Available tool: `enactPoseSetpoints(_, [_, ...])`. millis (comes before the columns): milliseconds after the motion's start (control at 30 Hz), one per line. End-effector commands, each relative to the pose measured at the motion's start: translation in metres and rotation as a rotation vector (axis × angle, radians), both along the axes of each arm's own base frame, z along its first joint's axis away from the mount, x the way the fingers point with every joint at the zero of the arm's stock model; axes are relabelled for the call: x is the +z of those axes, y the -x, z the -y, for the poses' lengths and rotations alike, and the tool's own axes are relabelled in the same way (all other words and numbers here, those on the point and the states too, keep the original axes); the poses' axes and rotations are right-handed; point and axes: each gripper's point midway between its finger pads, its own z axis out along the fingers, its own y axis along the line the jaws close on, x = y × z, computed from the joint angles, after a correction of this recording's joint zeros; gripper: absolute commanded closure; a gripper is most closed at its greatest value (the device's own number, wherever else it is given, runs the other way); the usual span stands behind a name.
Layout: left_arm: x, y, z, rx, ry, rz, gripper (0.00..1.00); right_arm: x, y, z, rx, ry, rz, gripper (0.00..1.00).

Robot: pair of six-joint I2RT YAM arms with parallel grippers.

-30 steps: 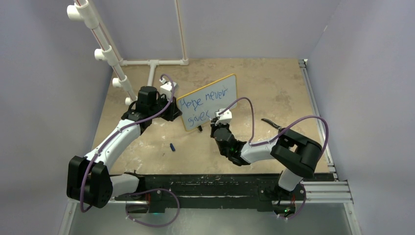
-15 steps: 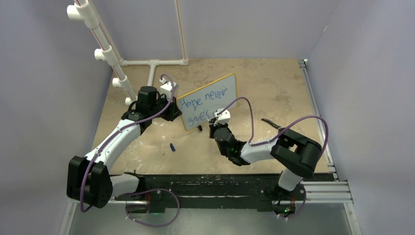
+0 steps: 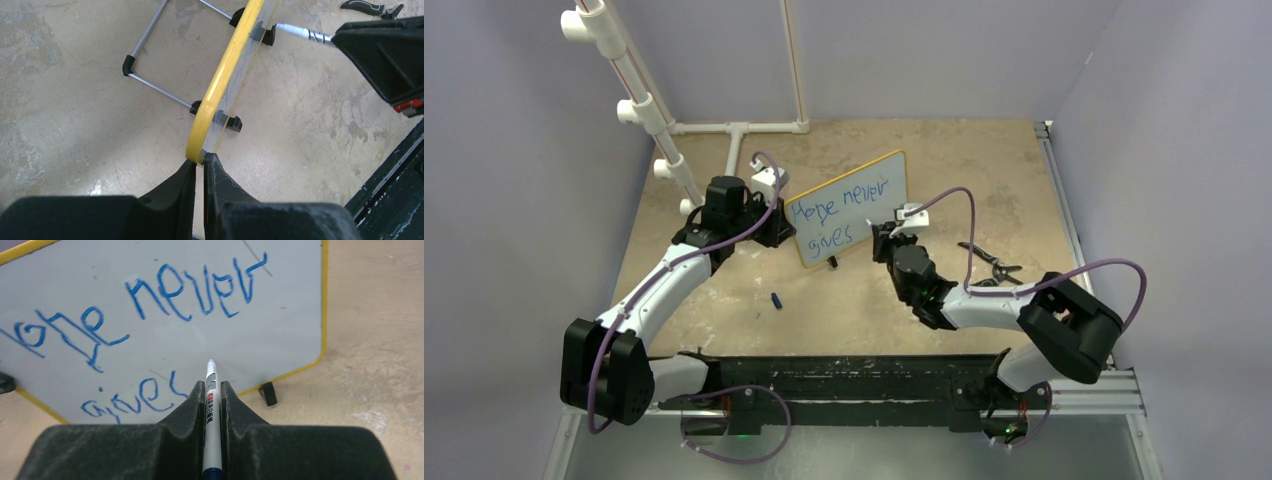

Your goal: Write a sentence on the whiteboard

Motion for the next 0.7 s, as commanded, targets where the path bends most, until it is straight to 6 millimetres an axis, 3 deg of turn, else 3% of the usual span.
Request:
enactPoseSetpoints(0, [0.006,0.001,0.002,-0.016,-0.002,0.024,1.00,0.016,-0.008,0.003,0.041,-0.056,0.042,1.00])
enactPoseSetpoints(267, [0.005,0.001,0.002,-0.014,-0.004,0.021,1.00,0.021,-0.013,-0.001,0.070,-0.055,0.057,1.00])
enactPoseSetpoints(667, [0.005,0.001,0.002,-0.016,-0.003,0.021,1.00,0.008,-0.019,-0.006,0.062,-0.018,0.025,1.00])
